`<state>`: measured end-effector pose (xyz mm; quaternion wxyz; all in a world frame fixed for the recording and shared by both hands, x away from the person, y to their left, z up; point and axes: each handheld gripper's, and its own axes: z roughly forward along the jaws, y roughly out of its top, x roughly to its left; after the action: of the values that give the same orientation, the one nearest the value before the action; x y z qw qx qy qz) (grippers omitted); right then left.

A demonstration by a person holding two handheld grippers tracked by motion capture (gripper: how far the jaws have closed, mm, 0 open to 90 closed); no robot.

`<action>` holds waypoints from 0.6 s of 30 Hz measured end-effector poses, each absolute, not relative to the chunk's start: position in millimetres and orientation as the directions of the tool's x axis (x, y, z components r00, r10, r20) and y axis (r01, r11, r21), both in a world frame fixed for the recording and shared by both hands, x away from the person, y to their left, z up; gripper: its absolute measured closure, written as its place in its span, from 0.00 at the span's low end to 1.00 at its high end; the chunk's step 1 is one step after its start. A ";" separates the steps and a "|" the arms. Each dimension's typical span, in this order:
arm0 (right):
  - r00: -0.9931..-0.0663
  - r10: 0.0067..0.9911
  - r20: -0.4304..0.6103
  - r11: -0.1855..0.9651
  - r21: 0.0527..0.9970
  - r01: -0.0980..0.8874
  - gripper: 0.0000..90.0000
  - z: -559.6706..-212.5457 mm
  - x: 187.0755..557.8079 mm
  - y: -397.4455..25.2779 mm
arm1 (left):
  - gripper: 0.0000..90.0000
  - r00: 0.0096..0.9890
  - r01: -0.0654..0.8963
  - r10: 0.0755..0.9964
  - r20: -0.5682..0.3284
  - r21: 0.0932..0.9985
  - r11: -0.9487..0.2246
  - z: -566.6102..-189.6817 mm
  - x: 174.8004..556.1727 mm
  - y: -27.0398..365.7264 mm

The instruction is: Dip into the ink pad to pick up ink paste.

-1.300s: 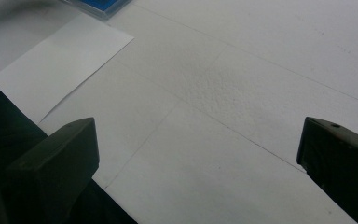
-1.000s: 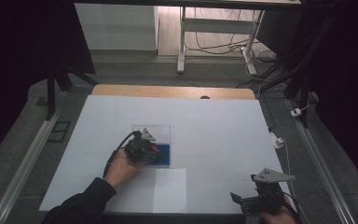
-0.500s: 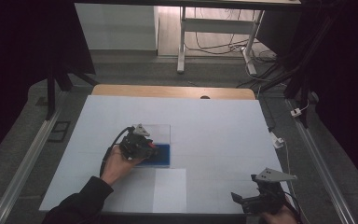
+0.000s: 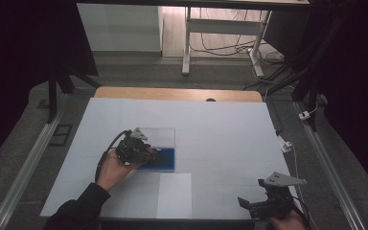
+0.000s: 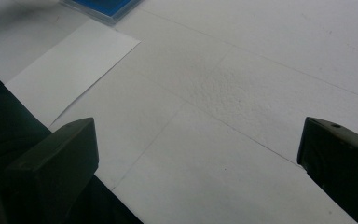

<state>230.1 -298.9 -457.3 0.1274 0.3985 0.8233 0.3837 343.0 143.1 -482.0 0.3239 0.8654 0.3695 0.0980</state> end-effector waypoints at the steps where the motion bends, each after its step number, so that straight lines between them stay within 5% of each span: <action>1: -0.650 0.753 0.097 0.388 0.732 0.559 0.00 -457.4 230.2 -298.9 | 0.65 0.711 0.575 0.700 -0.070 0.630 -0.521 -483.4 343.2 141.9; 13: -0.651 0.753 0.098 0.387 0.733 0.559 0.00 -457.5 229.1 -300.1 | 0.65 0.723 0.550 0.691 -0.009 0.613 -0.567 -495.5 338.2 125.3; 18: -0.653 0.752 0.096 0.393 0.730 0.559 0.00 -457.5 229.0 -299.5 | 0.65 0.709 0.576 0.702 -0.065 0.627 -0.524 -498.9 340.0 131.7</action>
<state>229.0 -299.5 -457.5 0.1259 0.3972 0.8250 0.3818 340.0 131.7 -498.9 0.3198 0.8674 0.3684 0.0983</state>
